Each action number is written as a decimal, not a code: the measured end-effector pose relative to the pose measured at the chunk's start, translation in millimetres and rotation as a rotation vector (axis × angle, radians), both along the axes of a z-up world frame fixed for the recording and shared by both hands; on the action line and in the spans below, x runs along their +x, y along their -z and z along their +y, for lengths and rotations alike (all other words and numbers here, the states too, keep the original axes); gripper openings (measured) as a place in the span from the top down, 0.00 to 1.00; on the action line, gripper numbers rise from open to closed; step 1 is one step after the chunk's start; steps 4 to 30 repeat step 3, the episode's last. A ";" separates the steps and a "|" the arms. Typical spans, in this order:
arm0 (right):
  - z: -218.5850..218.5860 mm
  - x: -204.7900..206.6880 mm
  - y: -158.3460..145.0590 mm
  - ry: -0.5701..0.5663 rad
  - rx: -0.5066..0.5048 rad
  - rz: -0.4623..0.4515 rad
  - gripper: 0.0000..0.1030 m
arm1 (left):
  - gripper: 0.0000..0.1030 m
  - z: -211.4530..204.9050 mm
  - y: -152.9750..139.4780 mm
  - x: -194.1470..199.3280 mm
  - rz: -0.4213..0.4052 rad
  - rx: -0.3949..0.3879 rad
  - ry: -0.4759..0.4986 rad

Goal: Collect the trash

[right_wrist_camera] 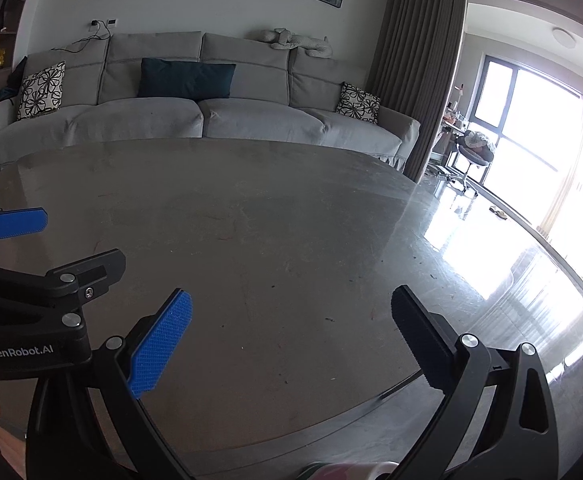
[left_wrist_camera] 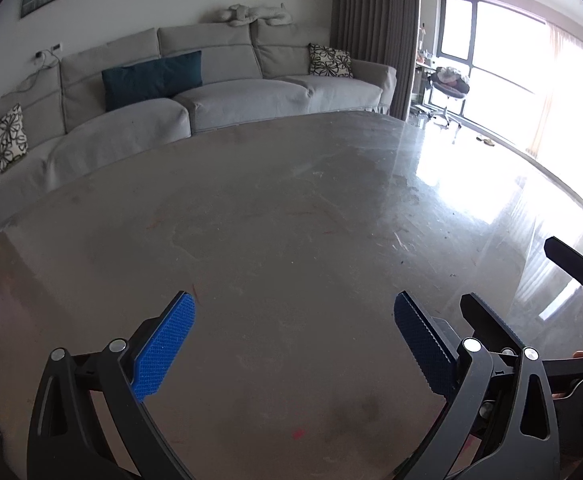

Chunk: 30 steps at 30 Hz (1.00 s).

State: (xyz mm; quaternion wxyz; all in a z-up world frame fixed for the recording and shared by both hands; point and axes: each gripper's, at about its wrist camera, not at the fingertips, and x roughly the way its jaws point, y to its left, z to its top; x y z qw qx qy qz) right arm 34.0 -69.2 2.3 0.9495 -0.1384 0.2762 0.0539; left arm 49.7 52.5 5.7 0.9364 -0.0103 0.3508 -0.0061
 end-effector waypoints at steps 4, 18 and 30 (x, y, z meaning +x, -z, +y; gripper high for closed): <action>3.6 0.1 2.7 0.002 -0.002 0.005 0.03 | 0.04 1.3 2.0 2.4 0.010 0.005 0.003; 3.6 0.1 2.7 0.002 -0.002 0.005 0.03 | 0.04 1.3 2.0 2.4 0.010 0.005 0.003; 3.6 0.1 2.7 0.002 -0.002 0.005 0.03 | 0.04 1.3 2.0 2.4 0.010 0.005 0.003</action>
